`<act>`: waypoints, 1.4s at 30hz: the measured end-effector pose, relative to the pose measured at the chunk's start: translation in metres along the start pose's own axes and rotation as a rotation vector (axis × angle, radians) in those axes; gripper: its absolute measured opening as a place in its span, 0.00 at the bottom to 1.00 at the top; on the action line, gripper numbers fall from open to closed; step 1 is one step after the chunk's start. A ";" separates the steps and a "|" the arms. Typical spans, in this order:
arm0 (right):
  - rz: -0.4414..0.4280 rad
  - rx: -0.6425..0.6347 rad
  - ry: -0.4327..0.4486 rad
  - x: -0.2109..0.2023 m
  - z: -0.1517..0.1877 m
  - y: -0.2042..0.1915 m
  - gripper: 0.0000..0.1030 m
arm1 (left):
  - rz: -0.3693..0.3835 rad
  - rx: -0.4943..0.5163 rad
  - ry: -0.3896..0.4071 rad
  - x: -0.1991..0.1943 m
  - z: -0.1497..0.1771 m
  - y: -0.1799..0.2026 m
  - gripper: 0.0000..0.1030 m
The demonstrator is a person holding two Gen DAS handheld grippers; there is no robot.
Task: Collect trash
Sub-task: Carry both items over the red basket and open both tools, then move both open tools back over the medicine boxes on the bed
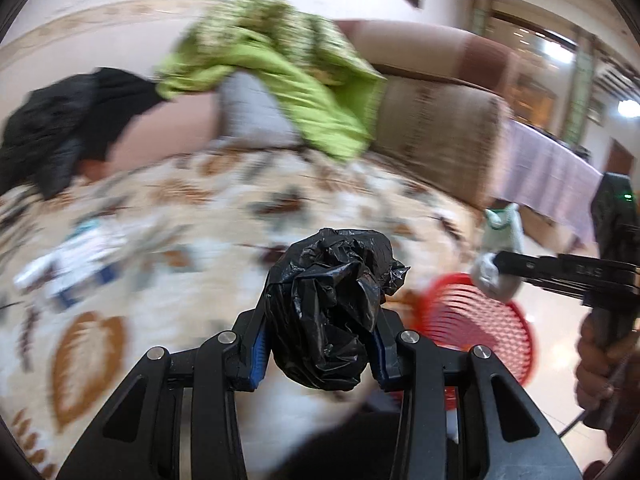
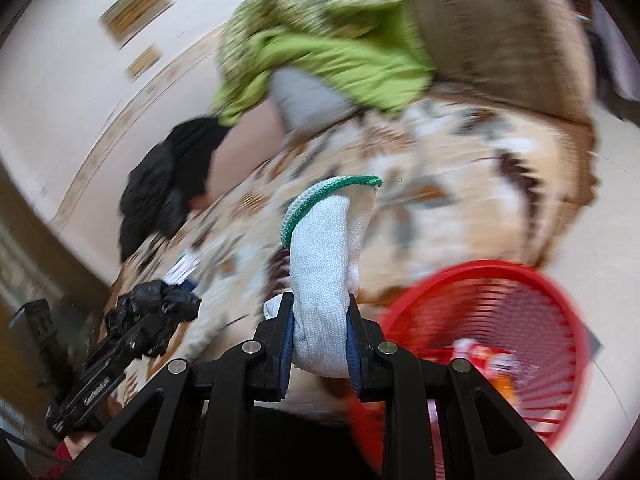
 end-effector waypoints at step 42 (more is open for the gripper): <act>-0.185 -0.168 -0.199 0.128 0.017 -0.148 0.57 | -0.207 -0.215 -0.049 -0.038 0.018 -0.150 0.65</act>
Point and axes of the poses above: each gripper's, at about its wrist camera, not at the fingertips, and x roughly the way its jaws point, y to its right, z to its underside, the point moved 4 cm from there along x, roughly the way its jaws point, and after that the axes turned 1 degree about z, right-handed, at the moved point
